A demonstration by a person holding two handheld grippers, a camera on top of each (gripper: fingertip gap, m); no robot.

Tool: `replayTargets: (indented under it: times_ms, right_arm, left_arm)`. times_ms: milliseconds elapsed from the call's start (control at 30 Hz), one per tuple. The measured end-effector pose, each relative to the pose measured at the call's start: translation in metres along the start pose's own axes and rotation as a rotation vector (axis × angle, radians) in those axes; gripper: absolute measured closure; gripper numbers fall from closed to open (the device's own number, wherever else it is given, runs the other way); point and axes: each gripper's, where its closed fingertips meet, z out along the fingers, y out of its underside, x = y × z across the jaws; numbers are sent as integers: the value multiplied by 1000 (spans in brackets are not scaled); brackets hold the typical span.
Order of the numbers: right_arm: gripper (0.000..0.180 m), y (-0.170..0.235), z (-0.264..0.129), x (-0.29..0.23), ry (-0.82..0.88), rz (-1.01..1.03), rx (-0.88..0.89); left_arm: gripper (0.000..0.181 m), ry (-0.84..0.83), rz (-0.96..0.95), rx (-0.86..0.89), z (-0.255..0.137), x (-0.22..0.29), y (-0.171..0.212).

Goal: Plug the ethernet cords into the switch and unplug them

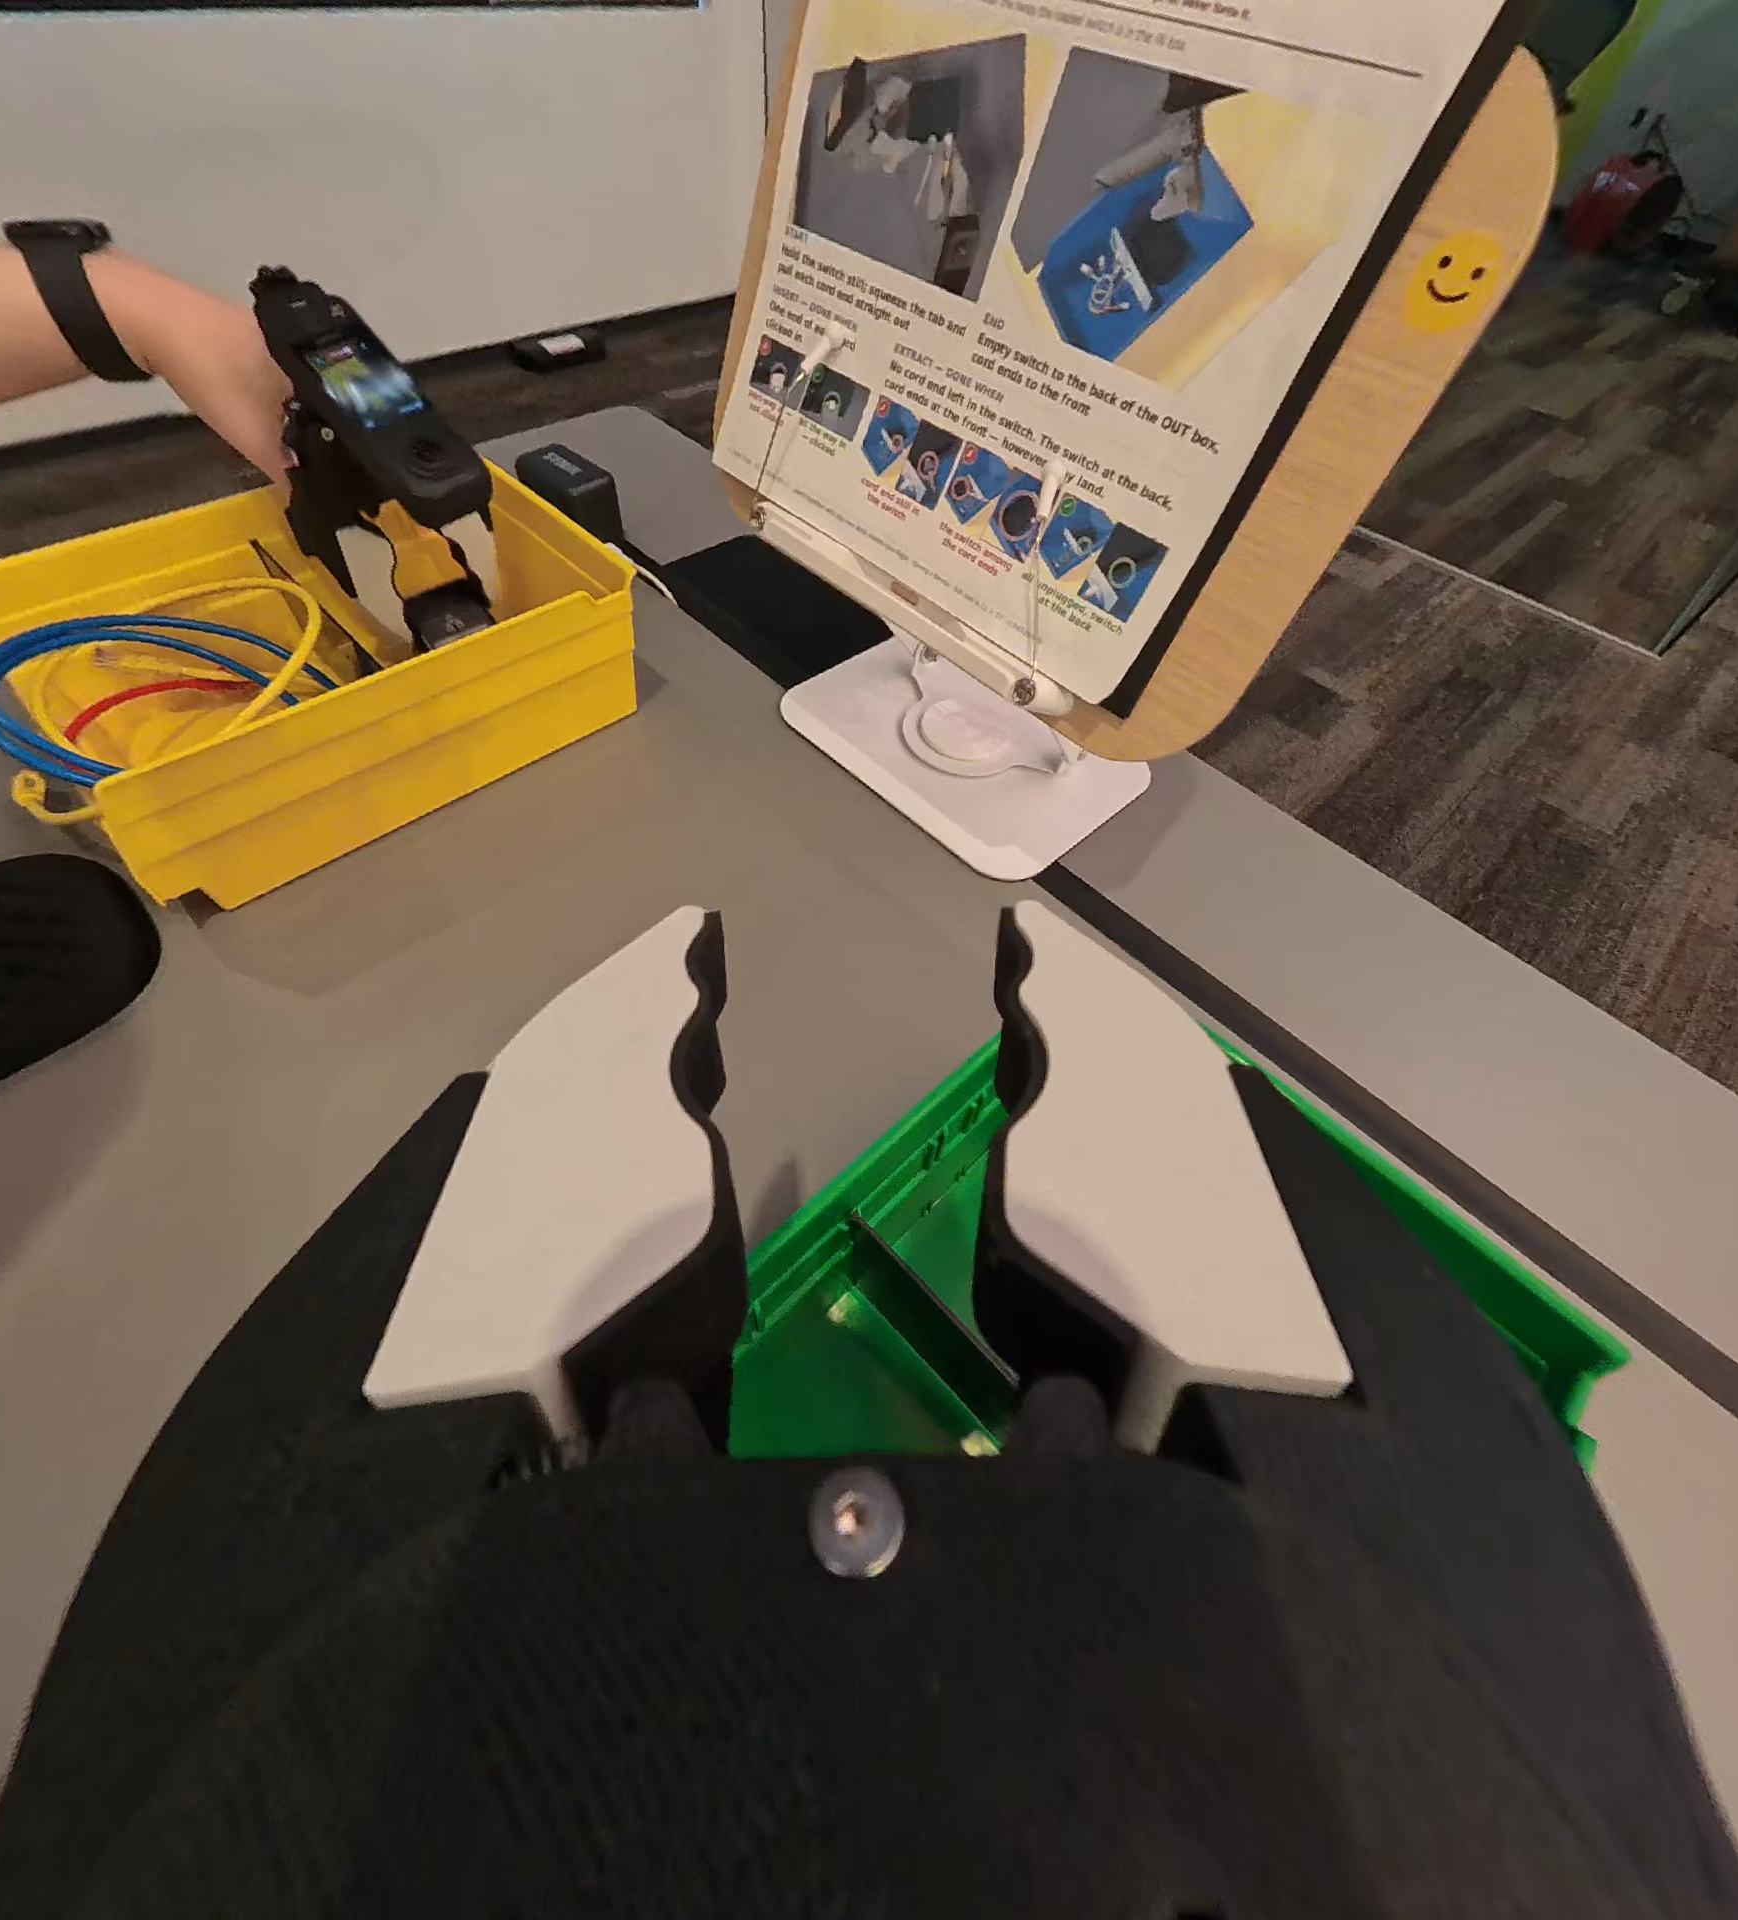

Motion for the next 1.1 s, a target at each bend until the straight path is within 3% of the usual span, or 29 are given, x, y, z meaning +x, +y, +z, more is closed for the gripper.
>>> replayTargets:
  times_ms: [333, 467, 633, 767, 900, 1100]
  right_arm:
    - [131, -4, -32, 15, -18, 98, 137]
    - [132, -6, -43, 19, 11, 94, 162]
    - [134, -2, -49, 21, 76, 50, 114]
    - [135, -5, -50, 9, 99, -48, 80]
    - [135, -9, -53, -1, 105, -89, 68]
    - [136, -14, -62, -12, 95, -122, 89]
  left_arm:
    - [122, -59, -109, -265, -23, -4, 27]
    - [122, -124, -86, -357, -47, -7, 33]
    - [122, -211, -87, -352, -94, -4, 13]
    - [122, -288, -43, -287, -140, 7, -27]
    - [122, -321, 19, -139, -170, 32, -92]
    - [122, -287, 133, 114, -151, 77, -206]
